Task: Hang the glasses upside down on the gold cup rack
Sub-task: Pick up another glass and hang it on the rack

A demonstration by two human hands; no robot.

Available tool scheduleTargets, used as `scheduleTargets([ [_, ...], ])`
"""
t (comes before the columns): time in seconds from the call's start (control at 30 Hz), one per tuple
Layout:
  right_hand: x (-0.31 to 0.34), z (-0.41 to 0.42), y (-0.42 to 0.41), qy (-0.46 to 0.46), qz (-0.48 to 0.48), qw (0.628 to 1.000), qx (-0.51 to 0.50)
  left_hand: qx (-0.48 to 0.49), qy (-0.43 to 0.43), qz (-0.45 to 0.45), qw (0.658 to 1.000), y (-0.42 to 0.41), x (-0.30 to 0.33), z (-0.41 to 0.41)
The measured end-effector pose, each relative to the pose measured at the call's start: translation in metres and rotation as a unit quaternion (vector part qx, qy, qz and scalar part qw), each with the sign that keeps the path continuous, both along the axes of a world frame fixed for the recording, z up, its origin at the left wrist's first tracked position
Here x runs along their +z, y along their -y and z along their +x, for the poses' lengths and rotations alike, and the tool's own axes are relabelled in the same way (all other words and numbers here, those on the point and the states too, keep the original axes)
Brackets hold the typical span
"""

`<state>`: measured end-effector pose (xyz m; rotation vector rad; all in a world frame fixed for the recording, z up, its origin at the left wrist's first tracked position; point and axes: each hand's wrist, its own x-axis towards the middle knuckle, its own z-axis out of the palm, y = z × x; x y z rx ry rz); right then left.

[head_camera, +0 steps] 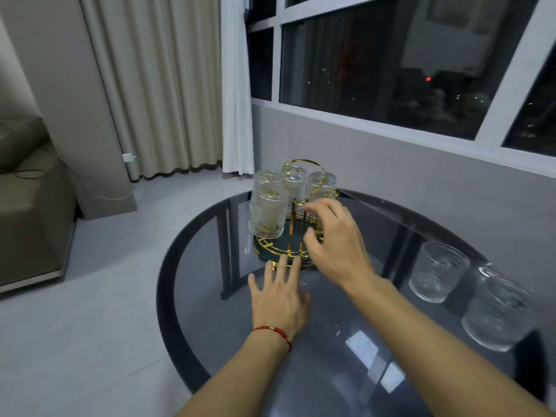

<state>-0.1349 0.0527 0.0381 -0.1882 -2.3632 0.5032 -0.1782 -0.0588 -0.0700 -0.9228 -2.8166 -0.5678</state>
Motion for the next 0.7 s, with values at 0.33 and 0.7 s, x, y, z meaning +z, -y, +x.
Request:
scheduleTargets([
  [0.33,-0.034,0.148,-0.087,-0.097,-0.061,0.940,-0.322,-0.130,0.046,0.179,0.974,-0.057,0.035,0.062],
  [0.7,-0.084,0.208,-0.158,0.020,-0.383,0.867,-0.320,-0.136,0.121,0.228,0.956,-0.088,0.038,0.102],
])
